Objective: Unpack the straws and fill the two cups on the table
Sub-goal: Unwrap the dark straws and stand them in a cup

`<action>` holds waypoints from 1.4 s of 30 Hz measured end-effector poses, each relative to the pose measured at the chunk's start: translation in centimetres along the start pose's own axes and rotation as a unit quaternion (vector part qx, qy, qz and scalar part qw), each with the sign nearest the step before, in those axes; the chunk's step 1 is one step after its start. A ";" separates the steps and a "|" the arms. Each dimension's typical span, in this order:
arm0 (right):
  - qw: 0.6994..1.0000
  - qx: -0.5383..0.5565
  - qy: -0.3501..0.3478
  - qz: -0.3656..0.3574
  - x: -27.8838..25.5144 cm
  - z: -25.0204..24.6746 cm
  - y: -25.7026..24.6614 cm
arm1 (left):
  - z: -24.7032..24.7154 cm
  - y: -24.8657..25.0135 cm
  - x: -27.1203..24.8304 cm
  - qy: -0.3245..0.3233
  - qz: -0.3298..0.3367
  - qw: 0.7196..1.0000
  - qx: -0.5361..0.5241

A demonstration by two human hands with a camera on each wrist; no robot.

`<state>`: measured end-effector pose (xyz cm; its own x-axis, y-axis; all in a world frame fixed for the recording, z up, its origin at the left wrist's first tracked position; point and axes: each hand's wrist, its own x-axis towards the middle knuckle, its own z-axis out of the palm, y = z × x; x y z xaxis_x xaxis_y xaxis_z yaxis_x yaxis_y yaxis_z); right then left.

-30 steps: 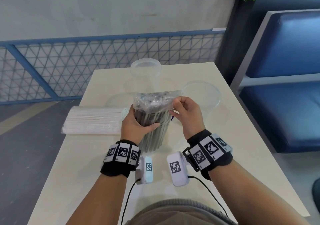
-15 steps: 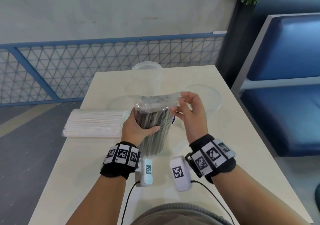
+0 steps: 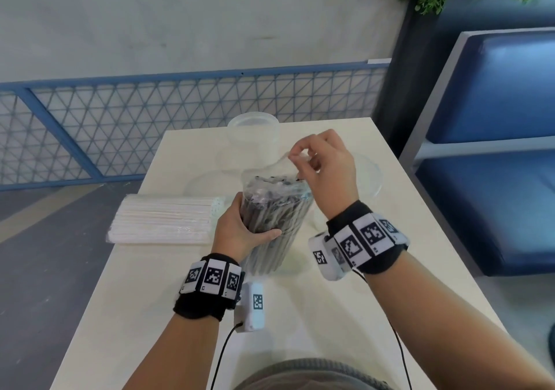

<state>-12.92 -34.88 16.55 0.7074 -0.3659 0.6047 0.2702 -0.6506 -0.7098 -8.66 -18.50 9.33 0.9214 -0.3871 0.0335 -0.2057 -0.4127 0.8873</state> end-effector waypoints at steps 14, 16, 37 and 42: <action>0.978 -0.093 -0.181 -0.033 -1.0 -0.2 0.4 | 0.2 0.2 0.1 -0.003 0.013 1.000 -0.002; 0.971 -0.109 -0.212 -0.036 -1.1 -0.4 0.4 | 0.3 0.1 0.2 -0.003 0.013 1.000 0.004; 0.937 -0.172 -0.302 0.019 -0.1 -1.0 0.9 | 1.6 0.0 0.3 -0.015 0.024 0.999 0.016; 0.970 -0.117 -0.208 0.045 -1.3 0.3 1.8 | 2.0 0.3 0.4 -0.027 0.022 0.999 0.002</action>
<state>-13.16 -35.35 14.36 0.9368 -0.1593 0.3115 0.0742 -0.7798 -0.6216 -9.01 -20.42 8.66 0.8923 -0.4490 0.0466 -0.2467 -0.3985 0.8833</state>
